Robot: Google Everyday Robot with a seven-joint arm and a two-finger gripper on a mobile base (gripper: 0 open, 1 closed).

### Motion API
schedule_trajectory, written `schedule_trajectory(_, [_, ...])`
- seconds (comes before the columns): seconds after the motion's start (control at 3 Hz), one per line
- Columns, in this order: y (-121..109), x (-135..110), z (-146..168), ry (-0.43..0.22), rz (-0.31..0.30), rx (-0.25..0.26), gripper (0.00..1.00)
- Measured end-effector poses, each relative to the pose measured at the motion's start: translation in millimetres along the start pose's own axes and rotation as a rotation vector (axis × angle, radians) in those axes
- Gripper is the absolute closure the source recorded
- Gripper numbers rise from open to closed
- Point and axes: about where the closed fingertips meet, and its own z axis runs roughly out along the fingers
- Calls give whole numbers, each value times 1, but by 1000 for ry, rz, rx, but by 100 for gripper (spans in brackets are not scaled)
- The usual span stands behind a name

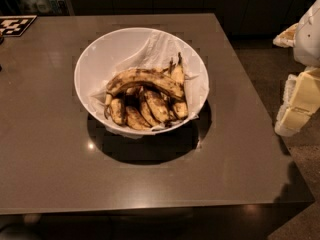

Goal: Pick banana from white bowl

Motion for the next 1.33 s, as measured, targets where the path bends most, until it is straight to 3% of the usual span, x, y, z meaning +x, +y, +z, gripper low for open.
schedule_trajectory(0.33, [0,-2,-1,0,-6,4,0])
schedule_trajectory(1.0, [-6,-48,6,67,-137,-32,0])
schedule_trajectory(1.33, [-6,-69,4,57,-205,-51,0])
